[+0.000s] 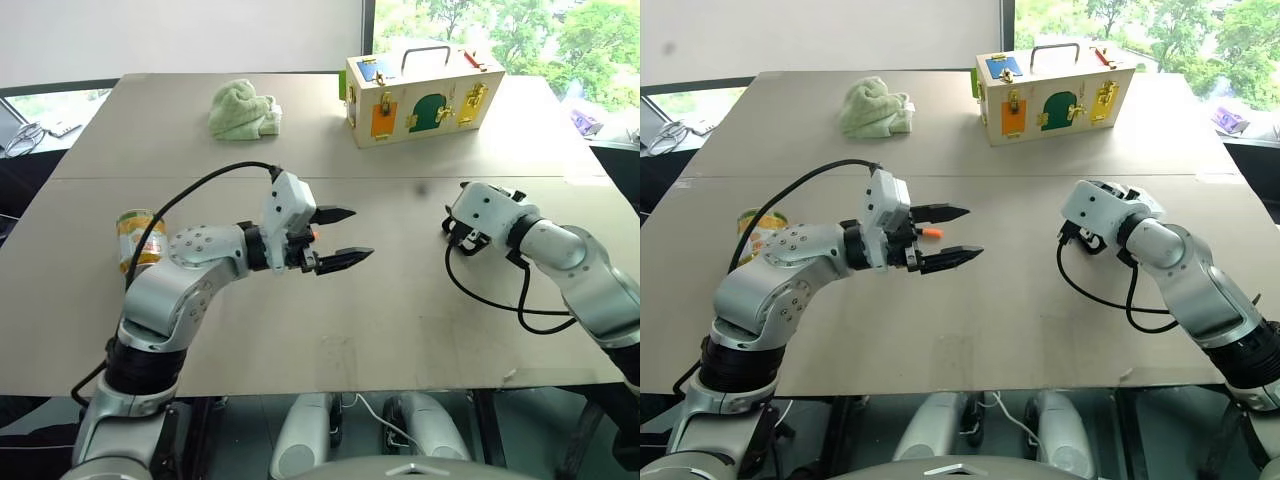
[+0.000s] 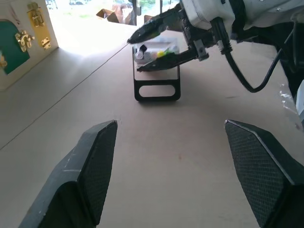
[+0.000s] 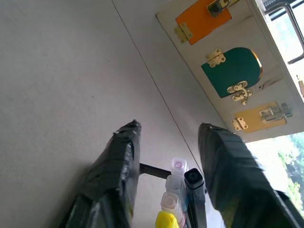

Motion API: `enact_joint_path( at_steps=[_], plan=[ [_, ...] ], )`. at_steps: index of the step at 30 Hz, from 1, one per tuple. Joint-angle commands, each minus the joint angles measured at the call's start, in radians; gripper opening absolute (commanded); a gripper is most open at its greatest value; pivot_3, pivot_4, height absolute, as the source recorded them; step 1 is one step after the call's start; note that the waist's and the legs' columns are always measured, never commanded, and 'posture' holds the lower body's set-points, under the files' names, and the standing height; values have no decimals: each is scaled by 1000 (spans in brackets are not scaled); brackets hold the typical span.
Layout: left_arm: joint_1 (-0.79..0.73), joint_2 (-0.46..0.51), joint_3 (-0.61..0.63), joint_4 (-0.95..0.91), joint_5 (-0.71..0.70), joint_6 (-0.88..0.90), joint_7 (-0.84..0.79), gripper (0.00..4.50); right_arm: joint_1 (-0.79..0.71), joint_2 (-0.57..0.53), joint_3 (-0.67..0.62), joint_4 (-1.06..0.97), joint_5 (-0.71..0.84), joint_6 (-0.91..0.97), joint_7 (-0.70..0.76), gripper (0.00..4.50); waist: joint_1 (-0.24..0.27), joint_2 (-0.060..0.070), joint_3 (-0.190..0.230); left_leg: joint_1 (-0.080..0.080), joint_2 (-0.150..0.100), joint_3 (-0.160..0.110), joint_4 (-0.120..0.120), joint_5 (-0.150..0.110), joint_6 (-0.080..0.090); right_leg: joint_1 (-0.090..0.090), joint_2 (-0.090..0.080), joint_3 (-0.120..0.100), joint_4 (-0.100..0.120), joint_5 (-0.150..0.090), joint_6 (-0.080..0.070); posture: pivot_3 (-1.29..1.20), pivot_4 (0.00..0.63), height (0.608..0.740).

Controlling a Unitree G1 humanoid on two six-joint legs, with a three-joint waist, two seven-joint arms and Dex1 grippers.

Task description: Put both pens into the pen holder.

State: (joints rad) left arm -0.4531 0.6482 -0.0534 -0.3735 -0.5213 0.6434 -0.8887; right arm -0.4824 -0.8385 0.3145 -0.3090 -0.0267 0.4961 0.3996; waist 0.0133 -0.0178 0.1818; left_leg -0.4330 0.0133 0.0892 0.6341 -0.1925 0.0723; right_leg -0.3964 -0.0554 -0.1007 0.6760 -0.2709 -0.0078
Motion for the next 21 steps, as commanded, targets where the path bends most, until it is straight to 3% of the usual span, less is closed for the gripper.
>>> enact_joint_path(
  at_steps=[1, 2, 3, 7, 11, 16, 18, 21],
  plan=[
    [-41, 78, -6, 112, 83, -77, -62, 3745, 30, 30, -123, -11, 16, -88, 8, 3674, 1, 0, 0, 0, 0, 0, 0, 0, 0, 0, 0, 0, 0, 0, 0, 0, 150, 740],
    [-55, 100, -18, 155, 105, -95, -86, 3745, 48, 61, -160, -25, 58, -94, 13, 4253, 1, 0, 0, 0, 0, 0, 0, 0, 0, 0, 0, 0, 0, 0, 0, 0, 150, 740],
    [-75, 126, -37, 214, 140, -131, -120, 3745, 67, 94, -206, -57, 117, -91, 30, 4456, 1, 0, 0, 0, 1, 0, 0, 0, 0, 0, 1, -1, 0, 0, 0, 0, 150, 740],
    [-208, 195, -148, 503, 308, -273, -240, 3745, 145, 131, -336, -232, 370, 7, 168, 4456, 5, 0, 0, 0, 1, 0, 0, 0, 0, 0, 1, 0, 0, 0, 0, 0, 150, 740],
    [-452, 149, -289, 931, 491, -459, -348, 3745, 280, 67, -436, -416, 604, 129, 292, 4456, 16, -1, 1, -1, 0, -1, 0, 0, 1, 0, 0, -2, -1, 0, 0, 0, 150, 740],
    [-689, 56, -411, 1400, 691, -719, -414, 3745, 390, 11, -460, -523, 642, 159, 313, 4456, 22, -2, 1, -3, 1, 0, 1, -4, 6, 0, 0, -2, -3, 0, 0, 0, 150, 740],
    [-731, 30, -437, 1505, 744, -794, -441, 3201, 421, 6, -466, -552, 649, 163, 304, 4500, 19, -3, 1, -4, 1, 0, 2, -5, 8, -1, 0, -2, -3, 0, 0, 0, 150, 740],
    [-745, 12, -444, 1572, 776, -861, -514, 1894, 453, 16, -478, -581, 653, 166, 280, 4500, 12, -3, 1, -4, 1, 0, 2, -4, 7, -2, 0, -2, -3, 2, -3, 0, 150, 740]
  ],
)
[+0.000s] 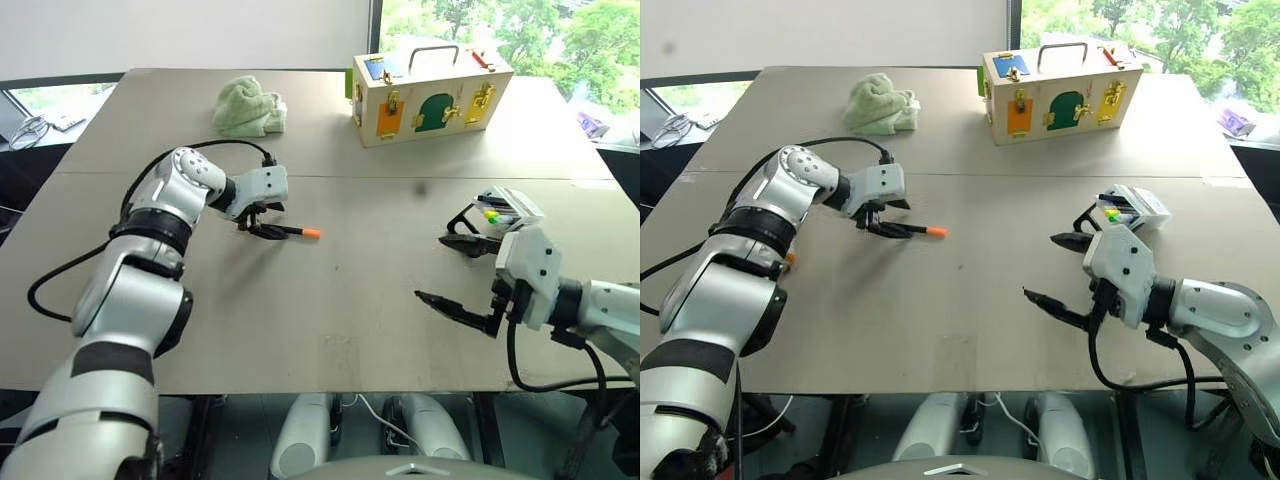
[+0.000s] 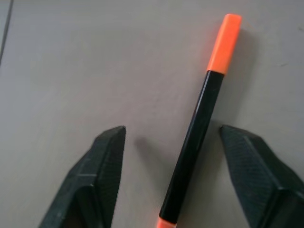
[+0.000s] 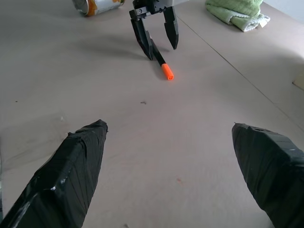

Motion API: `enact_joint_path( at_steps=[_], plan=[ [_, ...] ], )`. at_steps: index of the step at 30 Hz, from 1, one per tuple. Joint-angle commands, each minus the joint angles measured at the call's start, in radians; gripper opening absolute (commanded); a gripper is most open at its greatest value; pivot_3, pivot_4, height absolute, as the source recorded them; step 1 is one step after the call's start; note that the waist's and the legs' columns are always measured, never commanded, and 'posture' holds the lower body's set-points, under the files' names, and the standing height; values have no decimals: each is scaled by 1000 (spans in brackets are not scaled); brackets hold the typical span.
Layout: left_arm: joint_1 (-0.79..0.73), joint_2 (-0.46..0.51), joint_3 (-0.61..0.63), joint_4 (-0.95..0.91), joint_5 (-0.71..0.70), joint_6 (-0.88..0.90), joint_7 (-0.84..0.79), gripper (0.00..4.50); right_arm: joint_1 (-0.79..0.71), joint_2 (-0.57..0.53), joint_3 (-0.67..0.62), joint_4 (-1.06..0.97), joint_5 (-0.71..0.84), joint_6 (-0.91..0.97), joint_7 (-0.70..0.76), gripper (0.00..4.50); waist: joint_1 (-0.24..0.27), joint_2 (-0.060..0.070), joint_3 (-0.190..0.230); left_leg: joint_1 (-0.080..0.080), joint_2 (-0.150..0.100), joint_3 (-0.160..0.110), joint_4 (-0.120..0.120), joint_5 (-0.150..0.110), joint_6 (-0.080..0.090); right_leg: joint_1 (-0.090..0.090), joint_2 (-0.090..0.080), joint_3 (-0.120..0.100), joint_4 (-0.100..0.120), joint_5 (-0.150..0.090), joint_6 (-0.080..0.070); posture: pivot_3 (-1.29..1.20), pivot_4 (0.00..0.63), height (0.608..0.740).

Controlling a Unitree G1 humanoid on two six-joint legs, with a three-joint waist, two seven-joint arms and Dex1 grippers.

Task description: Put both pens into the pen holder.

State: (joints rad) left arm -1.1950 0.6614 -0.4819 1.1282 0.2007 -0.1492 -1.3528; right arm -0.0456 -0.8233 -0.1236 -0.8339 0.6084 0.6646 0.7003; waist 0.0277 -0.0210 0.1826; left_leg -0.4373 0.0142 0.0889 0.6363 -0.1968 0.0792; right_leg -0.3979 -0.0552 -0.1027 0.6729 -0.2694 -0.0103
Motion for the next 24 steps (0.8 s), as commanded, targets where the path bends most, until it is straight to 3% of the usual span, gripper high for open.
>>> enact_joint_path(
  at_steps=[1, 4, 9, 14, 18, 24],
  plan=[
    [-2, -4, -10, 79, 58, -83, -61, 1416, 24, 6, -43, -64, 21, -2, -29, 4500, -4, 0, 0, 0, 0, 0, 0, 1, -2, 0, 0, 0, 0, 0, 0, 0, 150, 740],
    [7, -8, 17, 93, 54, -94, -80, 65, 43, 26, -49, -83, 39, -2, -51, 4500, -12, 0, -1, 1, 1, -1, 0, 1, -2, 1, 0, -1, 0, 0, 1, 0, 150, 740],
    [28, -29, 209, -5, -132, -26, -157, 65, 4, 112, -11, -68, 109, 7, -107, 4500, -14, 0, 0, 1, 1, -2, 2, -1, 1, 1, 0, -1, 2, -1, 2, 0, 150, 740],
    [199, -25, 352, -498, -348, 266, -195, 65, -123, 283, 41, 19, 267, 141, -289, 4500, -16, -1, 0, -2, 2, -4, 6, 2, -3, 1, -1, -3, 3, 1, -2, 0, 150, 740],
    [444, -72, 420, -1101, -519, 617, 17, 65, -262, 421, 95, 156, 309, 250, -445, 4500, -34, -1, 0, -2, 1, -4, 7, 2, -3, 1, -2, -2, 4, 1, -2, 0, 150, 740],
    [549, -167, 417, -1417, -625, 847, 241, 65, -373, 491, 52, 269, 422, 322, -510, 4500, -31, 0, 0, -1, 1, -5, 8, 2, -3, 2, 0, -3, 6, 1, -2, 0, 150, 740]
  ],
)
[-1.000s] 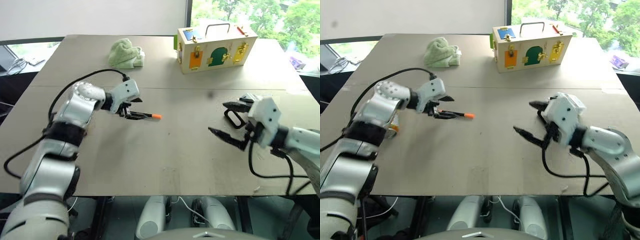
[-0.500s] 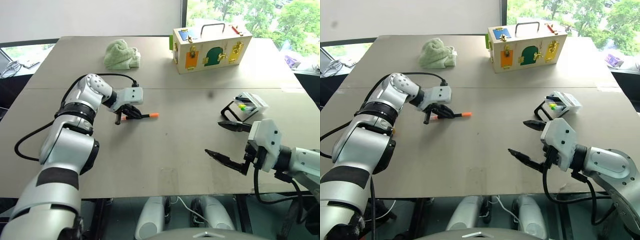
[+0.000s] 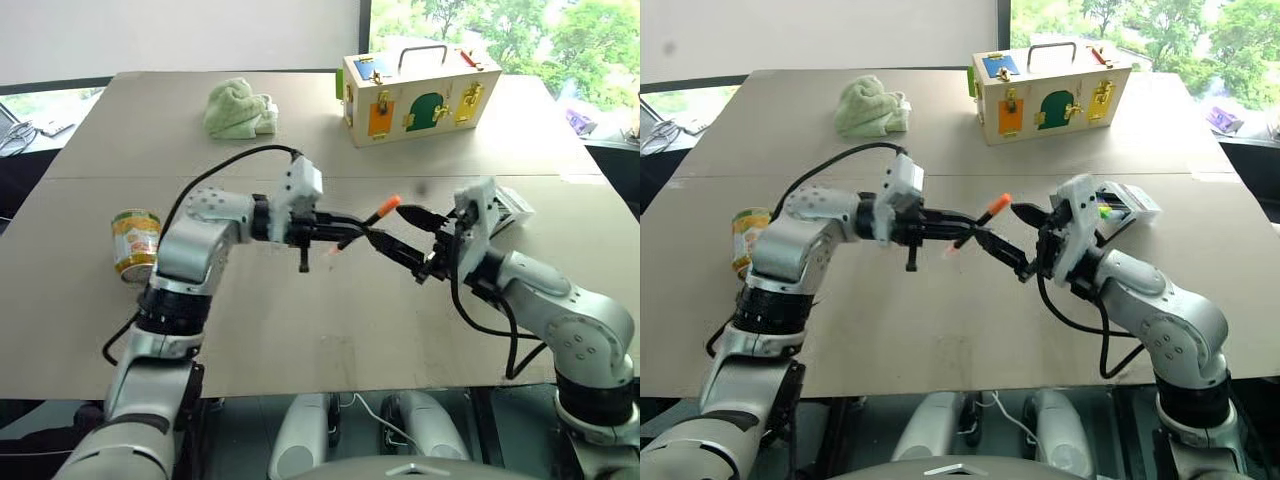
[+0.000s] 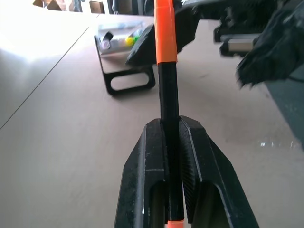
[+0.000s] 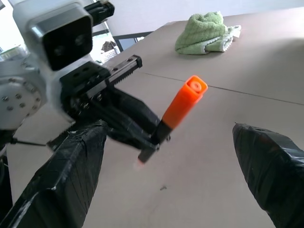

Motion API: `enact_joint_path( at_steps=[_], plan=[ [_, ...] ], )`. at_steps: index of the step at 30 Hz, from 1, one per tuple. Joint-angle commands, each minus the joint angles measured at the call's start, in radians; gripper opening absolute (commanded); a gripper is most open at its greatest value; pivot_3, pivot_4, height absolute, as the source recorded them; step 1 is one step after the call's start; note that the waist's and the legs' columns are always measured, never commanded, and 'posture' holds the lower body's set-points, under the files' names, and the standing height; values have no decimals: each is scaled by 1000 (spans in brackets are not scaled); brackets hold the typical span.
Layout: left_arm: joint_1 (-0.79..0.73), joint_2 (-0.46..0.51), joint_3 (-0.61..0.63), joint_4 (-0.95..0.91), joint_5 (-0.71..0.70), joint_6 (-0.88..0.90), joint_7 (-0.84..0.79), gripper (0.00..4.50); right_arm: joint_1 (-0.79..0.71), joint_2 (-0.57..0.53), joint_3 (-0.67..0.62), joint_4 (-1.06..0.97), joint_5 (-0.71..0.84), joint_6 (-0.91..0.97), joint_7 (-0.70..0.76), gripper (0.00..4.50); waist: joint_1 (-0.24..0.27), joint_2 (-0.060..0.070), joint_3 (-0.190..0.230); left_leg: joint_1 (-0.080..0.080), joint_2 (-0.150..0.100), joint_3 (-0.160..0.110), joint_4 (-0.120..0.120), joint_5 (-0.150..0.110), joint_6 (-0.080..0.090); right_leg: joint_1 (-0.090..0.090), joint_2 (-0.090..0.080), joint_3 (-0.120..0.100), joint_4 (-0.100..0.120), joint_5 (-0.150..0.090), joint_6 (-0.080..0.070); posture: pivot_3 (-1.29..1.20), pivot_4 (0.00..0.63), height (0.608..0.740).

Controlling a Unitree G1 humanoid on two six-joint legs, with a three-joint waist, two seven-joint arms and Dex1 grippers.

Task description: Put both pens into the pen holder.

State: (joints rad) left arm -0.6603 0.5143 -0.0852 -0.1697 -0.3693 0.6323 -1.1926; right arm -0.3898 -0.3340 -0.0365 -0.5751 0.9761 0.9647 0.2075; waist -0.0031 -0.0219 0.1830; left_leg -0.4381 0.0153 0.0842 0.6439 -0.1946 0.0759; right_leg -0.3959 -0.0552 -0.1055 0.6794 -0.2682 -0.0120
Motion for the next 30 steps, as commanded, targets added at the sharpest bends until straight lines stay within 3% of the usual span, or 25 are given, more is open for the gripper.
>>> enact_joint_path(
  at_steps=[1, 4, 7, 11, 12, 13, 14, 18, 20, 23, 25, 30],
  plan=[
    [23, -28, 15, -143, -66, 81, 100, 16, -35, 6, -42, 19, 74, 30, -26, 4239, -1, 1, 0, 1, 0, 1, 0, 0, 0, 1, 0, 1, 0, 0, 0, 0, 150, 740],
    [45, -30, 6, -178, -82, 95, 130, 0, -55, 13, -79, 27, 150, 38, -60, 3337, -1, 1, 0, 3, 0, 2, 0, 0, 0, 2, 0, 2, 0, 0, 0, 0, 150, 740],
    [55, -19, 4, -182, -96, 94, 143, 0, -60, 1, -100, 13, 209, 42, -93, 1884, -1, 1, 0, 3, 0, 2, -1, 0, 0, 2, 0, 2, 0, 0, 0, 0, 150, 740],
    [57, -7, 1, -172, -104, 82, 144, 0, -54, -12, -102, -1, 250, 41, -126, 286, -1, 1, 0, 3, 0, 3, -1, 0, 0, 2, 0, 2, 0, 0, 0, 0, 150, 740],
    [55, -1, -2, -166, -109, 79, 139, 0, -52, -15, -101, -5, 258, 38, -135, 90, -1, 1, 0, 3, 0, 3, -1, 0, 0, 2, 0, 2, 0, 0, 0, 0, 150, 740],
    [55, 5, 0, -163, -123, 84, 127, 0, -51, -18, -100, -10, 263, 34, -143, 92, -1, 1, 0, 3, 0, 3, -2, 0, 0, 2, 0, 2, 0, 0, 0, 0, 150, 740],
    [55, 10, 7, -162, -139, 94, 124, 879, -50, -22, -100, -18, 262, 27, -151, 92, -1, 1, 0, 3, 0, 3, -2, 0, 0, 2, 0, 2, 0, 0, 0, 0, 150, 740],
    [76, 25, 64, -195, -207, 158, 169, 2331, -67, -104, -99, -81, 137, -25, -135, 92, 0, 1, 0, 3, 0, 3, -2, 0, 0, 2, 0, 3, 0, 0, 0, 0, 150, 740],
    [133, 31, 88, -233, -207, 160, 216, 2962, -101, -200, -95, -125, 24, -54, -115, 92, 0, 1, 0, 3, 0, 3, -2, 0, 0, 2, 0, 3, 0, 0, 1, 0, 150, 740],
    [283, -13, 136, -286, -178, 20, 259, 2996, -168, -429, -62, -174, -169, -63, -66, 92, 0, 2, 0, 3, 0, 3, -2, 0, 0, 1, 0, 3, -1, 0, 1, 0, 150, 740],
    [335, -22, 170, -318, -221, 17, 265, 2996, -183, -533, -42, -180, -247, -58, -42, 92, 4, 2, -1, 4, 0, 6, -4, 0, 0, 0, 0, 6, -1, 0, 0, 0, 150, 740],
    [403, -25, 187, -381, -271, 10, 305, 2996, -180, -589, 10, -162, -375, -81, -2, 92, 15, 3, -1, 5, 1, 6, -6, 0, -1, 0, 0, 6, -2, -2, 2, 0, 150, 740]
  ],
)
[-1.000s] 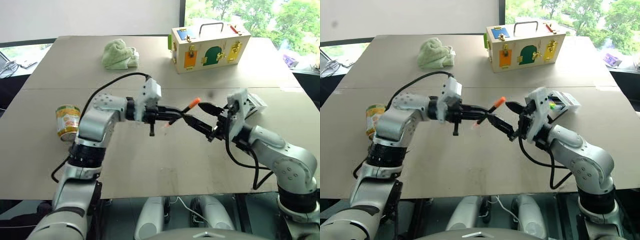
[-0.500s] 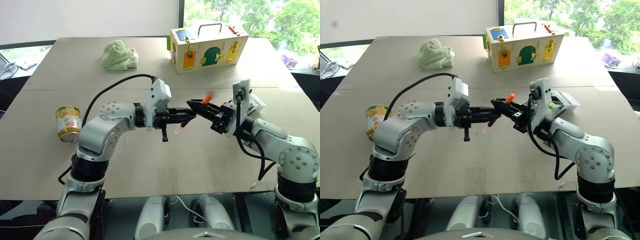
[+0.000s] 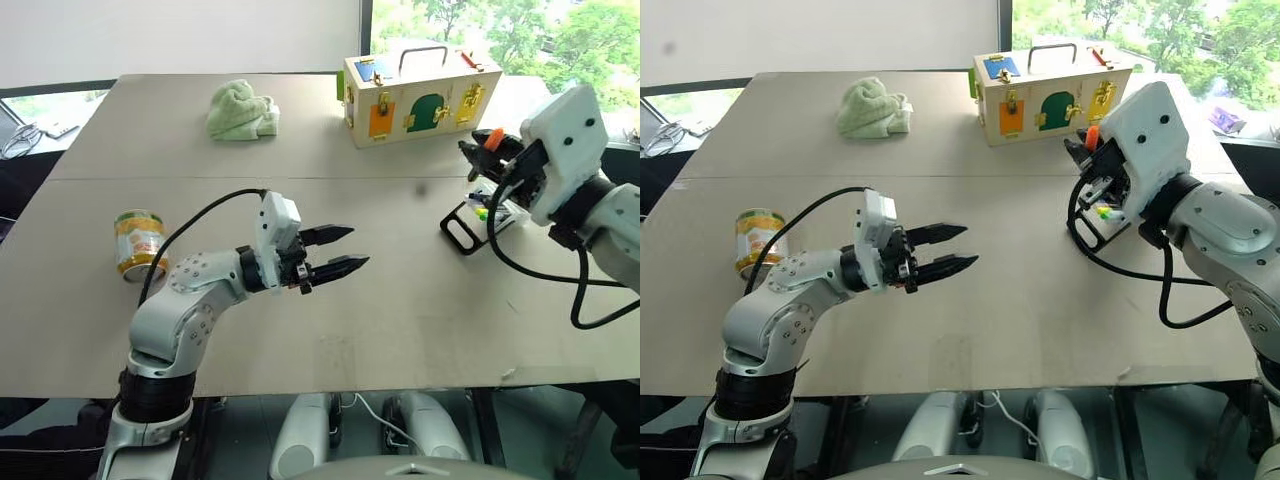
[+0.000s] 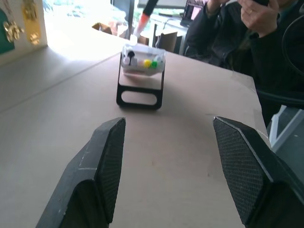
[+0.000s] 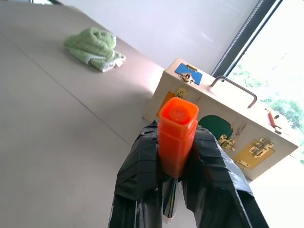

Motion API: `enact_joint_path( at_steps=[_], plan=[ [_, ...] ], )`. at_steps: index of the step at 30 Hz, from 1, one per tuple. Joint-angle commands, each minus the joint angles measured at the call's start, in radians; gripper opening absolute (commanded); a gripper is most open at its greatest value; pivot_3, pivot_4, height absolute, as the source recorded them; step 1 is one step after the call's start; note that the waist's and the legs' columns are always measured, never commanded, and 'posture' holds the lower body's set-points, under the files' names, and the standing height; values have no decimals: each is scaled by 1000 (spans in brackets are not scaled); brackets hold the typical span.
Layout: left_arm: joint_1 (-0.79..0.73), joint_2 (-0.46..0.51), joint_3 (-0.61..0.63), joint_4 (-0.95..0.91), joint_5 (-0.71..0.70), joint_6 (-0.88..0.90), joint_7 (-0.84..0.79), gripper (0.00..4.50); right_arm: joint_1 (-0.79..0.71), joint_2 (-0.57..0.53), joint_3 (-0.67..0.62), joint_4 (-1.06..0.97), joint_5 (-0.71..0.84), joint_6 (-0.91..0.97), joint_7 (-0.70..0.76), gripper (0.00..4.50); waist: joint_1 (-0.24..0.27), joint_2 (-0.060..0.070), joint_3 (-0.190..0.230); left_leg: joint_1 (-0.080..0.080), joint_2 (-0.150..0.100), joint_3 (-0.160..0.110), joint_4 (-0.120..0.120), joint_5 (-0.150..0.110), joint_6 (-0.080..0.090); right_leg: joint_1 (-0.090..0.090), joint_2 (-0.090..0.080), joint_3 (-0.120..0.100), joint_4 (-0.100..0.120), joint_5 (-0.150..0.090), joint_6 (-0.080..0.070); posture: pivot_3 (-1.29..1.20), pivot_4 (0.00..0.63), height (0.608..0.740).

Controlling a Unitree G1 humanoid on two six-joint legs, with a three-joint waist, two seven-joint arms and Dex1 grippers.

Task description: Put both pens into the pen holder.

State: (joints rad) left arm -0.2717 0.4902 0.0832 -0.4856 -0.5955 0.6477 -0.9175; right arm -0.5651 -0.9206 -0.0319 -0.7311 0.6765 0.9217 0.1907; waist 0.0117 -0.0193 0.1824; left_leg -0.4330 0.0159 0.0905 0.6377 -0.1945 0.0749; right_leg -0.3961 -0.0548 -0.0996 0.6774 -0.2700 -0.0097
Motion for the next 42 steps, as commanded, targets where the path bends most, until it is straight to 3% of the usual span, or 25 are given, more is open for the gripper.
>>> enact_joint_path(
  at_steps=[1, 16, 24, 29, 38, 39, 41, 42],
  plan=[
    [20, 1, 18, -77, -48, -3, 46, 2996, -2, 3, 13, 3, -94, -44, 20, 92, 1, 0, 0, 0, 0, 0, 0, 0, 0, 0, 0, 0, 0, 0, 1, 0, 150, 740],
    [7, 79, 22, -112, -111, 17, 139, 2996, 98, -1, 68, 43, -346, -104, 123, 91, 3, 0, 0, 0, 0, 0, 0, 0, 0, 0, 0, 0, 0, -1, 2, 0, 150, 740],
    [1, 89, 5, -113, -125, 6, 119, 2996, 185, 21, 213, 183, -618, -322, 124, 91, 3, 0, 0, 0, 0, 1, 0, 0, 0, 0, 0, 0, 0, -1, 2, 0, 150, 740],
    [16, 108, -9, -111, -109, -21, 104, 2996, 198, 42, 222, 272, -713, -418, 150, 91, 3, 0, 0, 0, 0, 1, 0, 0, 0, 0, 0, 0, 0, -1, 2, 0, 150, 740],
    [41, 106, -18, -119, -109, -41, 123, 2996, 189, 117, 198, 390, -780, -492, 198, 4195, 3, 0, 0, 0, 0, 1, 0, 0, 0, 0, 0, 0, 0, -1, 2, 0, 150, 740],
    [43, 108, -16, -119, -112, -42, 121, 2996, 192, 124, 178, 378, -767, -499, 206, 4423, 3, 0, 0, 0, 0, 1, 0, 0, 0, 0, 0, 0, 0, -1, 2, 0, 150, 740],
    [47, 112, -11, -118, -118, -46, 114, 2996, 207, 158, 121, 334, -696, -492, 235, 4423, 3, 0, 0, 0, 0, 1, 0, 0, 0, 0, 0, 0, 0, -1, 2, 0, 150, 740],
    [49, 110, -5, -118, -128, -43, 116, 3242, 221, 172, 89, 302, -651, -481, 259, 4476, 3, 0, 0, 0, 0, 1, 0, 0, 0, 0, 0, 0, 0, -1, 2, 0, 150, 740]
  ],
)
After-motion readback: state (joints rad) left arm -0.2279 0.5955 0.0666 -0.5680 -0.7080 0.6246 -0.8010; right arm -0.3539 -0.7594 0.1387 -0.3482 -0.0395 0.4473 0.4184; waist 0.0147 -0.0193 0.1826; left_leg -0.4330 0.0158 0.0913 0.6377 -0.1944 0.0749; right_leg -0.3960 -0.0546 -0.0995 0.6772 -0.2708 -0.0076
